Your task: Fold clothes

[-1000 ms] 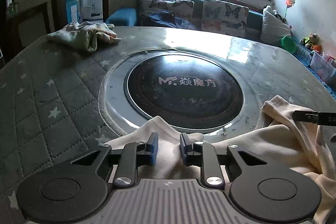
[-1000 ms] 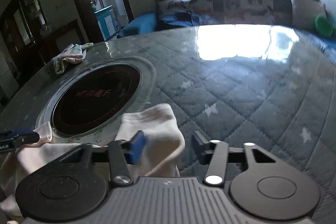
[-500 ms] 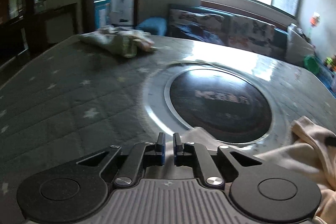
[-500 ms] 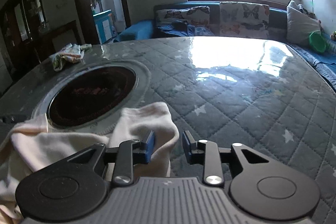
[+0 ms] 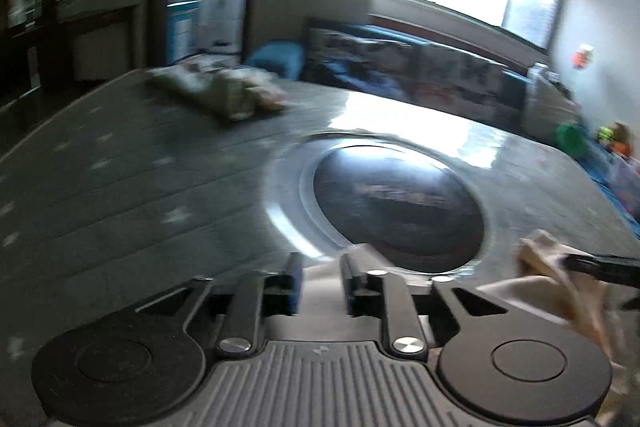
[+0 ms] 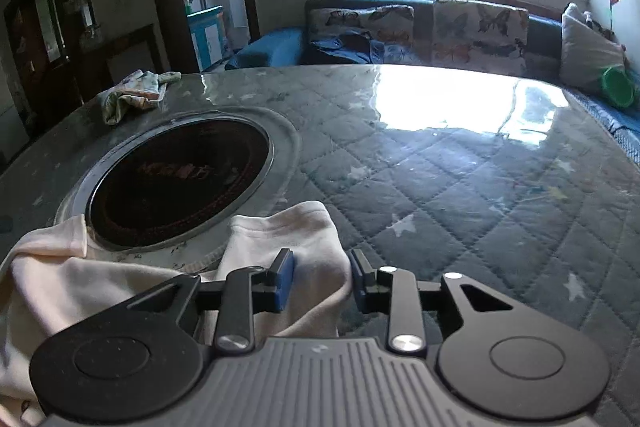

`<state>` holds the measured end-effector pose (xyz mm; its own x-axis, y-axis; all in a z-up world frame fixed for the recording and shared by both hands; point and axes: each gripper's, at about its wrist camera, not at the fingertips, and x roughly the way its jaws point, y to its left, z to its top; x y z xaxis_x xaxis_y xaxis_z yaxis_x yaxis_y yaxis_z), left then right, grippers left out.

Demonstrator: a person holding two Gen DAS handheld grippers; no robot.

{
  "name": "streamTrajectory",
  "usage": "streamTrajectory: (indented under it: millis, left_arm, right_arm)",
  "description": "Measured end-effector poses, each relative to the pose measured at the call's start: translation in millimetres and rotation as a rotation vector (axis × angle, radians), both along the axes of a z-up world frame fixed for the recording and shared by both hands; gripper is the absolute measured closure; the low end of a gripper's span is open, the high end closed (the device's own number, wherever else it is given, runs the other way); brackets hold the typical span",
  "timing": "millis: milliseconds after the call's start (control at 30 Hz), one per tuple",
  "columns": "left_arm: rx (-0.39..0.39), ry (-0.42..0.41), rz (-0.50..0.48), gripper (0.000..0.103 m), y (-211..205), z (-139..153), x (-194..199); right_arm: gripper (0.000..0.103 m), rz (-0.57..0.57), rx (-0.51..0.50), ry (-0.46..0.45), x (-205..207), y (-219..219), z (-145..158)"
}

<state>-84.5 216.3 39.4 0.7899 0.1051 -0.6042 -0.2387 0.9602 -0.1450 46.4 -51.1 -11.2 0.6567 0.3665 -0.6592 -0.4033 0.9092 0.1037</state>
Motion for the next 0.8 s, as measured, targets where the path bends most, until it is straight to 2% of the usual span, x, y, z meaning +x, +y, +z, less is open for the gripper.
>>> streamTrajectory:
  millis: [133,167,267,433,500,633,800]
  left_arm:
    - [0.037,0.02,-0.117,0.066,-28.5,-2.6,19.5]
    - [0.043,0.032,-0.135,0.066,-32.8,-4.5,24.2]
    - [0.051,0.073,-0.16,0.066,-41.2,-12.3,36.9]
    - [0.061,0.108,-0.162,0.066,-43.7,-22.6,43.4]
    - [0.062,0.118,-0.156,0.066,-42.9,-26.0,44.8]
    - [0.056,0.116,-0.144,0.066,-39.9,-27.6,43.3]
    - [0.067,0.118,-0.144,0.064,-42.0,-28.3,44.8]
  right_arm:
    - [0.068,0.002,0.007,0.02,10.8,5.2,-5.7]
    - [0.063,0.006,0.003,0.016,12.6,6.9,-6.6]
    - [0.063,0.022,-0.016,0.018,18.9,13.3,-10.2]
    - [0.079,0.046,-0.027,0.0,21.9,19.9,-10.3]
    - [0.09,0.054,-0.03,-0.012,21.6,21.1,-9.3]
    - [0.091,0.031,-0.007,-0.043,19.8,13.2,-2.3]
    - [0.091,0.024,-0.002,-0.039,21.8,6.1,4.8]
